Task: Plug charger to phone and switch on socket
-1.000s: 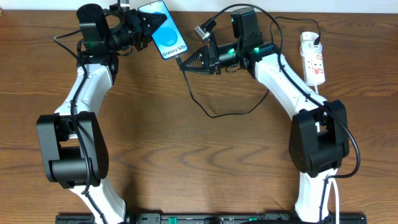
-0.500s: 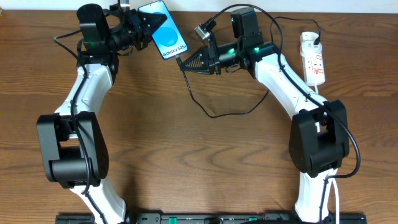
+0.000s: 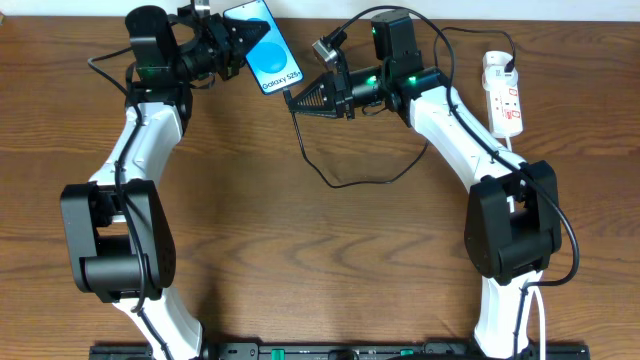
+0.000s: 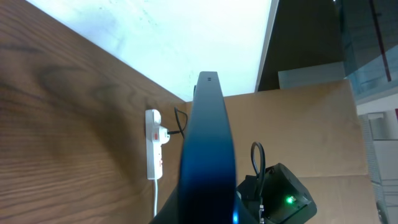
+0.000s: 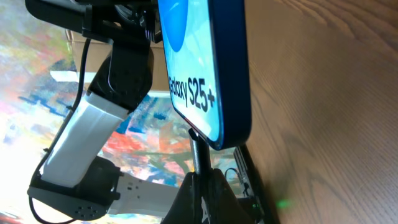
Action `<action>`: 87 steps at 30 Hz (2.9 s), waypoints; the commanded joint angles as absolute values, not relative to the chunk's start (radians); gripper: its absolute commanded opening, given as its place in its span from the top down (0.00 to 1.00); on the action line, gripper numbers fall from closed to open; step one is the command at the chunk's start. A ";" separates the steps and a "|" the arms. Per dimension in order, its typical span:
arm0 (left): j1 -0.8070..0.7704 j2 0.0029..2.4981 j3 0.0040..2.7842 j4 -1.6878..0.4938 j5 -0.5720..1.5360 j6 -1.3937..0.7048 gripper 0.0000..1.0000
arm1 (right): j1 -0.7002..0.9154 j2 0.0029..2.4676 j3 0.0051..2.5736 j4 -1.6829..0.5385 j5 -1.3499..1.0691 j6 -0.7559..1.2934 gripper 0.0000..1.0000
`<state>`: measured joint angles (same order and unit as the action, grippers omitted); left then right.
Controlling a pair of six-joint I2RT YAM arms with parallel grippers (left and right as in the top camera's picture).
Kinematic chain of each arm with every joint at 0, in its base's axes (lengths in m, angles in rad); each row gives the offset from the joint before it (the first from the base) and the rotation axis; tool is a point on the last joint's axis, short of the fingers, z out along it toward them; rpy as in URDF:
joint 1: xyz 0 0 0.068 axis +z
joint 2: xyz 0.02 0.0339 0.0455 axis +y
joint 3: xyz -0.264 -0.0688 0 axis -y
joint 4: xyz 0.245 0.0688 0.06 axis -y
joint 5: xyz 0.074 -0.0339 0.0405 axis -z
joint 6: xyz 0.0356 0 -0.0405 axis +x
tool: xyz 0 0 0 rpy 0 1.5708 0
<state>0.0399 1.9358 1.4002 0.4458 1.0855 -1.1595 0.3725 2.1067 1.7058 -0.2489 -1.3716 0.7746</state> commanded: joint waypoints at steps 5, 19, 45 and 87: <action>0.010 1.924 1.408 0.451 1.147 -1.134 0.93 | 0.372 2.106 1.707 -0.235 -1.338 0.789 0.99; 0.010 1.925 1.408 0.386 1.186 -1.063 0.93 | 0.355 2.106 1.707 -0.234 -1.307 0.800 0.99; -0.026 1.925 1.408 0.382 1.231 -1.063 0.93 | 0.356 2.118 1.707 -0.094 -1.185 0.931 0.99; 0.035 1.928 1.408 -0.299 1.320 -0.414 0.93 | 0.249 2.115 1.707 -0.289 -1.166 0.571 0.26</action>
